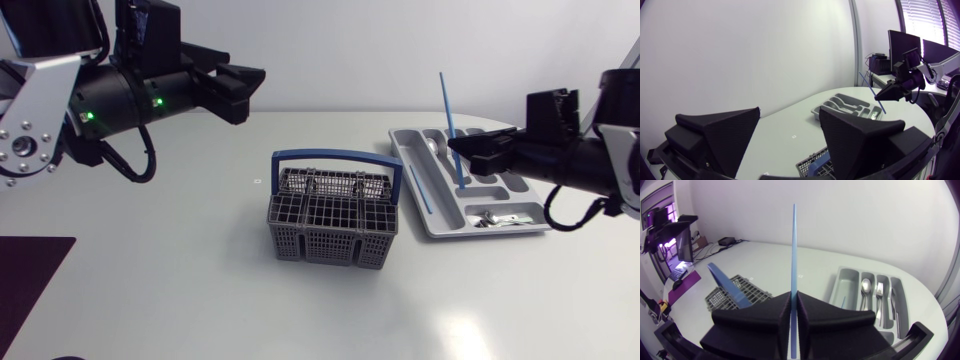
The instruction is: Unload the cutlery basket into the drawer organizer.
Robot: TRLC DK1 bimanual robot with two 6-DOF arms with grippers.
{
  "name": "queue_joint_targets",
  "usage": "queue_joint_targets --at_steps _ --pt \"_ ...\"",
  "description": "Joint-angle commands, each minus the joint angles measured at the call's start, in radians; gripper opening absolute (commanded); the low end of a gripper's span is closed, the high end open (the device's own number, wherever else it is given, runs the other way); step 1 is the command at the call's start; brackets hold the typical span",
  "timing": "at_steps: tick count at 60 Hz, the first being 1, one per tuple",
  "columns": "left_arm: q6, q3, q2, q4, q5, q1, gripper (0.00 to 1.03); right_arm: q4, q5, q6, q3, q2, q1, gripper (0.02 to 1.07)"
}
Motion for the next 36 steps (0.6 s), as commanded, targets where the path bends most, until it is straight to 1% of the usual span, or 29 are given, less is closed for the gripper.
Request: queue_joint_targets --at_steps 1,7,12,17,23,28,33,36 --pt "0.039 -0.046 -0.009 -0.014 -0.008 0.029 1.0 0.0 0.049 0.021 0.085 0.188 -0.013 0.08" --pt "0.061 -0.074 0.011 -0.022 -0.01 0.058 1.0 0.007 0.124 0.031 0.174 0.366 -0.013 0.08" --pt "0.079 -0.096 0.028 -0.025 -0.01 0.079 1.0 0.0 0.162 0.038 0.238 0.479 -0.013 0.08" --pt "0.091 -0.117 0.042 -0.025 -0.01 0.107 1.0 0.0 0.204 0.038 0.28 0.553 -0.013 0.08" --pt "0.113 -0.139 0.057 -0.025 -0.011 0.124 1.0 -0.012 0.254 0.039 0.323 0.624 -0.01 0.08" --pt "0.12 -0.152 0.065 -0.025 -0.01 0.125 1.0 -0.023 0.274 0.042 0.35 0.671 -0.007 0.08" --pt "0.134 -0.168 0.071 -0.028 -0.01 0.125 1.0 -0.039 0.308 0.045 0.379 0.722 -0.001 0.1" --pt "0.136 -0.171 0.078 -0.032 -0.01 0.125 1.0 -0.044 0.328 0.045 0.39 0.748 0.0 0.14"
